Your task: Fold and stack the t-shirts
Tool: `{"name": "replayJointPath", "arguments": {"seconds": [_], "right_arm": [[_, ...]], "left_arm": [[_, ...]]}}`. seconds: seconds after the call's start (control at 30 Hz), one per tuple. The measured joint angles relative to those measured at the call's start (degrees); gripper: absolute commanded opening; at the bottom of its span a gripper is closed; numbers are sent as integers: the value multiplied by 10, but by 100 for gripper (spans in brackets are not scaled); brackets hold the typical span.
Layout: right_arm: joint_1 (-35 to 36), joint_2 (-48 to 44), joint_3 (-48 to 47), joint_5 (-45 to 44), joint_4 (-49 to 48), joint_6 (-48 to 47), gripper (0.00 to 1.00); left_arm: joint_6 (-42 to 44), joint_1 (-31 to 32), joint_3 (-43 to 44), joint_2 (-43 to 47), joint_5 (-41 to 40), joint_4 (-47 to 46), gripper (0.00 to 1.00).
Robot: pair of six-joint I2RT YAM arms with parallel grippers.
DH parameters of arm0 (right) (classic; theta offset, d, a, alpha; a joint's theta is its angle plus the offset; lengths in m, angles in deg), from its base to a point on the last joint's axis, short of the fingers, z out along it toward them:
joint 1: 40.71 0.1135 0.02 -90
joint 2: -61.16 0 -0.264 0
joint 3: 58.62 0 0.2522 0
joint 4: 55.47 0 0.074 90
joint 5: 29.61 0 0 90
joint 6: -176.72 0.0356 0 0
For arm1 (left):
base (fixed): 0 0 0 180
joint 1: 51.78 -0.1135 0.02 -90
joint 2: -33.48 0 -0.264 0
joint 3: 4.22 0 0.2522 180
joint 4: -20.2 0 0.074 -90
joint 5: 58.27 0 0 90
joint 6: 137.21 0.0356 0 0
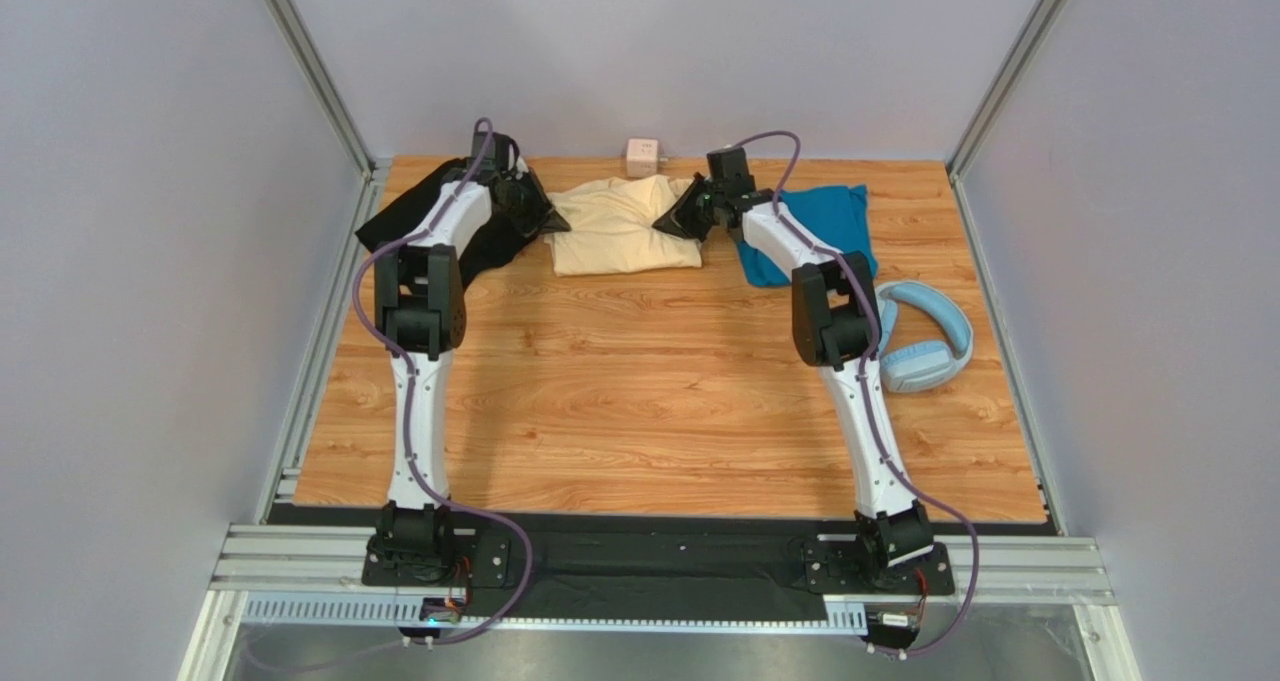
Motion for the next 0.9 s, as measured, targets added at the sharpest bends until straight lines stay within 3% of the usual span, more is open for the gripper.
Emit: {"name": "replayJointPath", "arguments": {"seconds": [0.2, 0.4, 0.63, 0.9], "right_arm": [[0, -29, 28, -3, 41, -28, 0], [10, -69, 70, -16, 88, -64, 0], [49, -192, 257, -18, 106, -105, 0], [104, -316, 438, 9, 140, -137, 0]], "left_arm": [[15, 8, -31, 5, 5, 4, 0], [32, 39, -125, 61, -2, 1, 0], [48, 80, -291, 166, -3, 11, 0], [106, 87, -417, 273, -34, 87, 0]]}}
